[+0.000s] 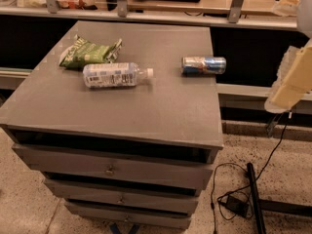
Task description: Place redbull can upright
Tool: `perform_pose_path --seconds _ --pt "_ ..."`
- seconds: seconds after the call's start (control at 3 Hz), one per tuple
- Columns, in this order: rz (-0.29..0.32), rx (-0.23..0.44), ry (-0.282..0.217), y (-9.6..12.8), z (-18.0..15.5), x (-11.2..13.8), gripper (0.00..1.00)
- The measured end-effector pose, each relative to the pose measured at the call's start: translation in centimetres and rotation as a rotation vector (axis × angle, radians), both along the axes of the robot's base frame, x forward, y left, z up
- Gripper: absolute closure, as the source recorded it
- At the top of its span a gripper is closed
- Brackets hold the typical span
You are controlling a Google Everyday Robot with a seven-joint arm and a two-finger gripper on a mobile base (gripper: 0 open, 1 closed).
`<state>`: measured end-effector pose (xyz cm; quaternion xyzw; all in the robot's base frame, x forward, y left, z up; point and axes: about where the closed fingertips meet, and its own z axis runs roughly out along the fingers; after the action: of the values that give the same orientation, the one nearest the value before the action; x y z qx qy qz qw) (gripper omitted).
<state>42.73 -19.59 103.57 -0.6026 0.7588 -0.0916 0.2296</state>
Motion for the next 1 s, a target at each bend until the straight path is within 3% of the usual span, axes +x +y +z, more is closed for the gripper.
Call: perform_pose_path --seconds 0.33,0.67,1.0 --pt "0.004 0.000 -0.004 0.1 0.2 0.0 0.00" --pt "-0.028 0.021 -0.031 0.2 -0.2 2.9 0.00" --pt "-0.039 0.053 -0.065 0.2 -0.9 8.0 0.00"
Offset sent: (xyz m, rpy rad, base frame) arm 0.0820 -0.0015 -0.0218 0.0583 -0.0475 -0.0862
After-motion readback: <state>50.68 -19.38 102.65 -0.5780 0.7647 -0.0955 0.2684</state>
